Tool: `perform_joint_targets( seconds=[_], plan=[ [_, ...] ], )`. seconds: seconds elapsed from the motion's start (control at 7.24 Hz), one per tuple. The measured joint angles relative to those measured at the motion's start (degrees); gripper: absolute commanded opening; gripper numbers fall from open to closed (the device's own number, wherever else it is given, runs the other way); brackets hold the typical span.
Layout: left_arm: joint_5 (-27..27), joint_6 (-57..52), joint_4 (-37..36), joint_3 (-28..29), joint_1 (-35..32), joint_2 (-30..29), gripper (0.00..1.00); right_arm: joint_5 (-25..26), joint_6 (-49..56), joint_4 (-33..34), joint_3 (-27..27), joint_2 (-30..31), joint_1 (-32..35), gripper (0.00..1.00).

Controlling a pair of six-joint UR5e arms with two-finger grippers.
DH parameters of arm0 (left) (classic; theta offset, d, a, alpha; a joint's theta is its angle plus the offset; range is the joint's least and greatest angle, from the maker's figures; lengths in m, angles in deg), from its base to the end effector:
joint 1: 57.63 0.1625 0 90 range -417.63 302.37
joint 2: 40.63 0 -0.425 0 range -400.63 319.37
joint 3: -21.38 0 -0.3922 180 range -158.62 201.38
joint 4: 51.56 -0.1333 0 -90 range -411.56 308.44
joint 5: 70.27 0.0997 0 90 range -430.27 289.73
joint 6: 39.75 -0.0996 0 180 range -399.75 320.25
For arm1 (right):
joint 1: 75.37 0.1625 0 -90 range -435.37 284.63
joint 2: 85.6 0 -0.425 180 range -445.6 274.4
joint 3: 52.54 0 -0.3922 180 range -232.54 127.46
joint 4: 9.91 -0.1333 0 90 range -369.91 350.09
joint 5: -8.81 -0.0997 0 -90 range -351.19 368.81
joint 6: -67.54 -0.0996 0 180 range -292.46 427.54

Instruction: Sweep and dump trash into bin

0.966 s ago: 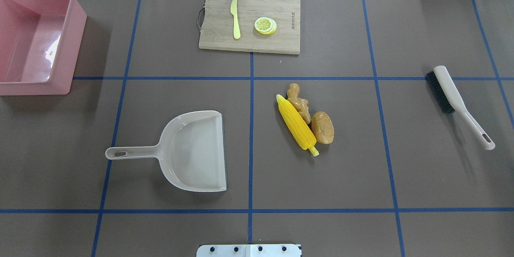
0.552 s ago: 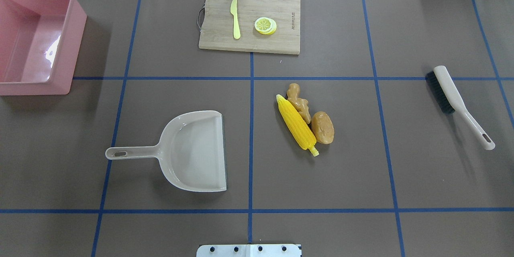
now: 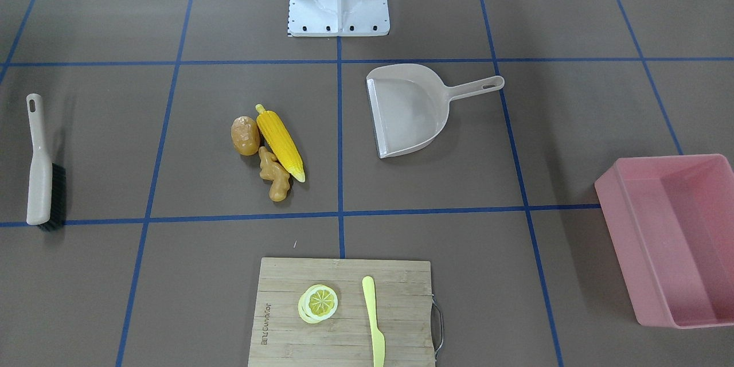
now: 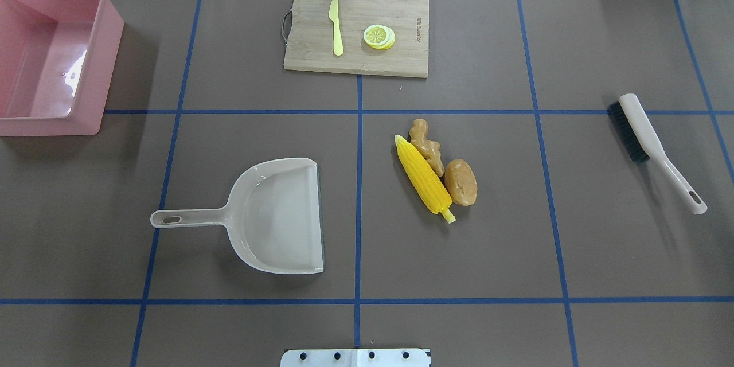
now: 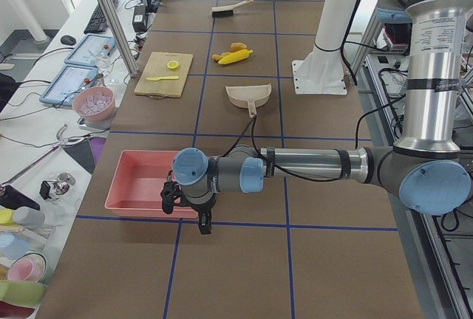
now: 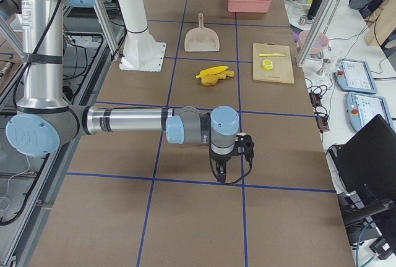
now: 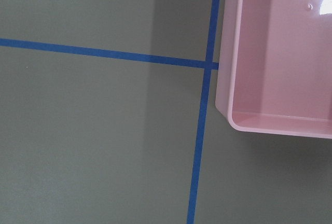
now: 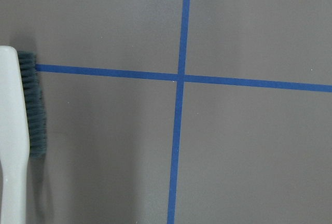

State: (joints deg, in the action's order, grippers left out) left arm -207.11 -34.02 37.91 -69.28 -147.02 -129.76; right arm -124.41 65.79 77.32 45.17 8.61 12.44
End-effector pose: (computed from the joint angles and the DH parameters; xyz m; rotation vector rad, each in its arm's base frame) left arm -0.0555 -0.4852 0.6583 -0.0574 0.8159 -0.0896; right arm 0.0472 -0.4694 0.6237 0.0782 -0.7567 -0.0486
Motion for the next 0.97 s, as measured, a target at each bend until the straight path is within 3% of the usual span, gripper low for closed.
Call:
perform_joint_targets(
  seconds=[0.69, 0.97],
  plan=[
    [0.01, 0.14, -0.01, 0.05, -0.07, -0.51, 0.99, -3.04, -1.84, -0.24, 0.85, 0.02, -1.49, 1.0],
    [0.0, 0.08, 0.0, -0.01, -0.06, -0.51, 0.99, -2.71, -11.76, -0.3, 2.62, -2.78, -8.9, 1.0]
  ],
)
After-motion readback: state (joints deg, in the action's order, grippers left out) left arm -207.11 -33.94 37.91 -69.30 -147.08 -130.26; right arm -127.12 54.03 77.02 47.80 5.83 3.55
